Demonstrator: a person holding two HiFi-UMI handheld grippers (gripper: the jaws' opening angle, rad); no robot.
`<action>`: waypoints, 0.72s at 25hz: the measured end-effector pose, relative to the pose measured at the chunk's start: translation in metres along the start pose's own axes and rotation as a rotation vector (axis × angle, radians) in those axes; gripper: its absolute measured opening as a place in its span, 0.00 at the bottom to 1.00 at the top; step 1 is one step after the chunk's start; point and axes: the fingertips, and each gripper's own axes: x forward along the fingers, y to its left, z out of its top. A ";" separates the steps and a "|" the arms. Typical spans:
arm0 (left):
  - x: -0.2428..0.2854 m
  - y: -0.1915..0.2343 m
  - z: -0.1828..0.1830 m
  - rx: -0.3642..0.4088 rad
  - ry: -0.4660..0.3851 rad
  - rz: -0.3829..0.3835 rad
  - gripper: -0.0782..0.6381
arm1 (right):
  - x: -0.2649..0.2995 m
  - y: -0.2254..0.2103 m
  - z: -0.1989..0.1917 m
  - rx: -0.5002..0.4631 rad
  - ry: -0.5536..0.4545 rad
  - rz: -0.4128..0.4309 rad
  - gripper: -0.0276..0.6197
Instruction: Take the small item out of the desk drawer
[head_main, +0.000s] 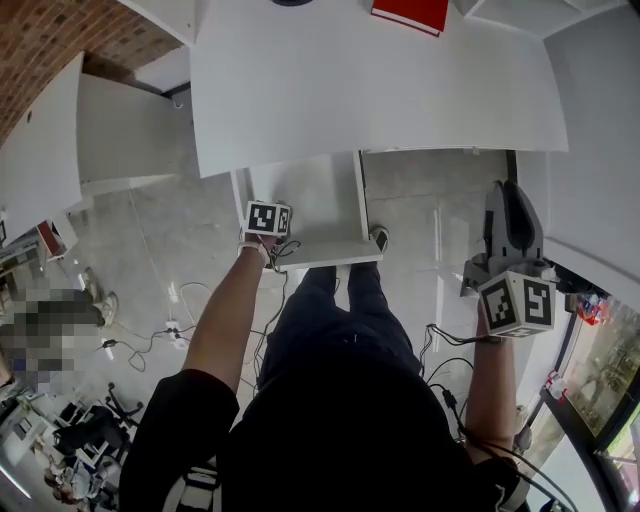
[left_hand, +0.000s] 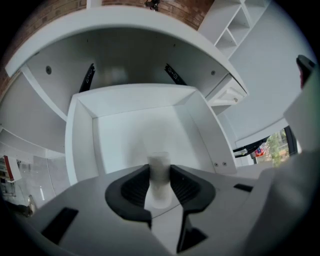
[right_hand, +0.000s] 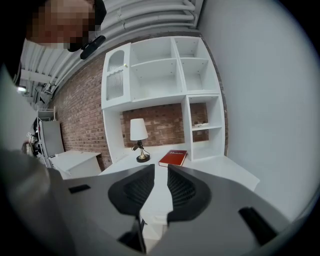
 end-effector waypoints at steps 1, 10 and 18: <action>-0.007 -0.002 0.003 -0.002 -0.017 0.003 0.29 | 0.001 0.001 0.004 0.000 -0.009 0.009 0.16; -0.089 -0.026 0.035 0.006 -0.224 0.006 0.29 | 0.003 0.025 0.052 -0.002 -0.098 0.107 0.15; -0.179 -0.017 0.091 -0.003 -0.448 0.010 0.29 | 0.003 0.048 0.100 -0.024 -0.184 0.151 0.14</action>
